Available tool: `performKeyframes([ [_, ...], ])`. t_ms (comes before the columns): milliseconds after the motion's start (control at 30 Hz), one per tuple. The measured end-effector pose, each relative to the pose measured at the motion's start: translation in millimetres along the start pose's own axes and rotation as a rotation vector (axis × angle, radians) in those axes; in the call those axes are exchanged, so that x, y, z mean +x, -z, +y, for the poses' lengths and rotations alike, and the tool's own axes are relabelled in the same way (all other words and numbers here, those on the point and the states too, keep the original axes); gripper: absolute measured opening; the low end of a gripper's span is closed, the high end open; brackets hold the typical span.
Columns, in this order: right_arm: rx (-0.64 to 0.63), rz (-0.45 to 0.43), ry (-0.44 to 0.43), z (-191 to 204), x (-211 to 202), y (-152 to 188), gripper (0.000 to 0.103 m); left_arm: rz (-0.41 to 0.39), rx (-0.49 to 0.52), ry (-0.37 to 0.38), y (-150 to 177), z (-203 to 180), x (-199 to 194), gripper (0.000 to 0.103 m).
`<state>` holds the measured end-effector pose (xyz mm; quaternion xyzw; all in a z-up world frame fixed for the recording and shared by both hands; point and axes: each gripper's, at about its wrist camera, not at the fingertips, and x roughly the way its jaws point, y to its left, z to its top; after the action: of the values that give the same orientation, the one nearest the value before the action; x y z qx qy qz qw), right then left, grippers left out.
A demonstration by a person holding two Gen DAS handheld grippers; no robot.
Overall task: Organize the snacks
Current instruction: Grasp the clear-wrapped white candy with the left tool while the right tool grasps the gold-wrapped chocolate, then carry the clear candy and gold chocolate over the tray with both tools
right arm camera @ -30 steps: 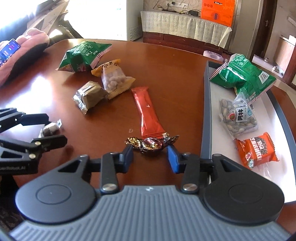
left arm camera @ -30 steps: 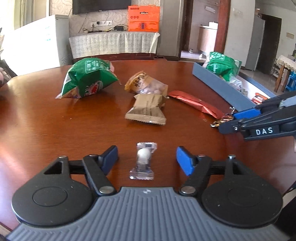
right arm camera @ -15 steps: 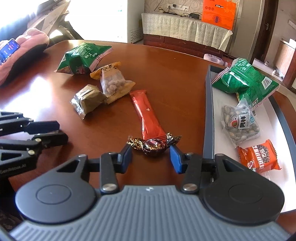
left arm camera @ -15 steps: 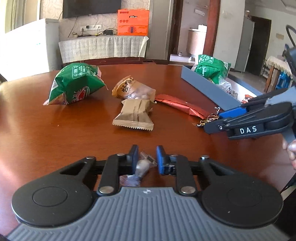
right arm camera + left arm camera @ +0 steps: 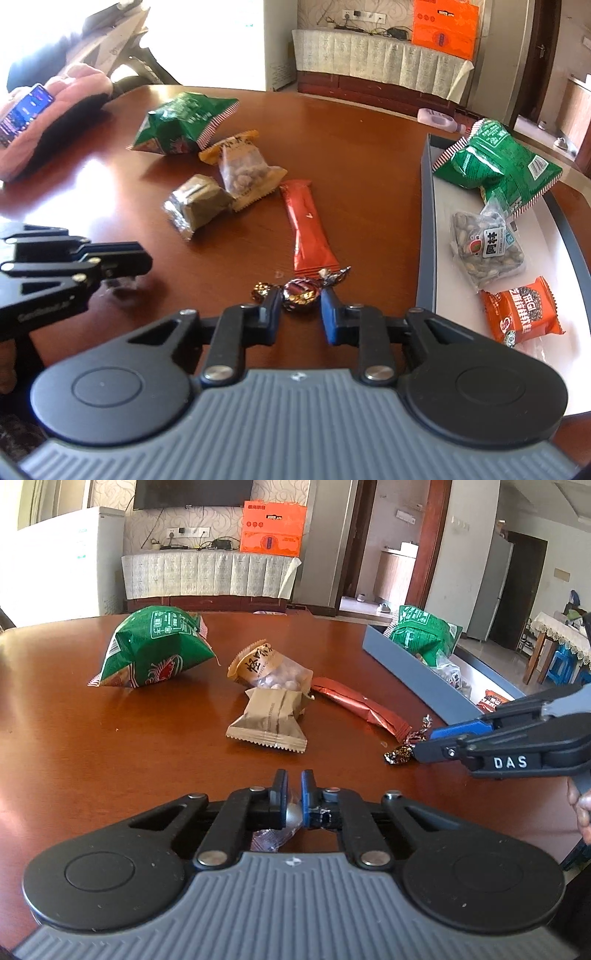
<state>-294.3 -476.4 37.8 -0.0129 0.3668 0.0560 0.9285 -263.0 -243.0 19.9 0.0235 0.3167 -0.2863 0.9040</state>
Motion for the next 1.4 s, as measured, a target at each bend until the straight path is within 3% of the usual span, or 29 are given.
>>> performKeyframes([
  [100,0.029,0.035,-0.004,-4,4,4,0.028,0.015,0.017,-0.033,3,-1,3,0.01],
  [167,0.068,0.038,-0.017,-5,1,3,0.041,0.02,0.023,-0.044,3,-2,2,0.012],
  [233,0.105,0.026,-0.023,-4,-1,3,0.049,0.024,0.035,-0.051,5,-2,1,0.021],
  [367,0.109,0.038,0.007,10,12,-2,0.051,0.03,0.044,-0.07,8,-3,-3,0.026],
  [533,0.036,0.023,0.055,23,23,-10,0.047,0.043,0.059,-0.075,14,-2,-11,0.046],
  [633,0.016,0.022,0.042,22,21,-11,0.027,0.059,0.027,-0.064,15,4,-18,0.057],
  [700,0.006,0.024,0.037,21,20,-11,0.026,0.062,0.01,-0.061,15,8,-19,0.062],
  [800,0.012,0.026,0.029,17,18,-10,0.026,0.058,0.039,-0.062,17,5,-19,0.061],
  [867,0.019,0.028,0.023,14,16,-10,0.026,0.06,0.049,-0.04,18,3,-20,0.045],
  [900,0.02,0.027,0.022,13,15,-10,0.026,0.064,0.053,-0.023,18,2,-21,0.029],
  [933,0.024,0.026,0.017,12,13,-9,0.026,0.066,0.054,-0.009,17,1,-21,0.026],
  [1100,0.047,0.019,0.009,3,7,-9,0.026,0.063,0.02,0.027,14,-2,-16,0.023],
  [1400,0.052,-0.02,0.001,2,-6,-13,0.026,0.009,0.025,0.009,-8,-27,-10,0.023],
])
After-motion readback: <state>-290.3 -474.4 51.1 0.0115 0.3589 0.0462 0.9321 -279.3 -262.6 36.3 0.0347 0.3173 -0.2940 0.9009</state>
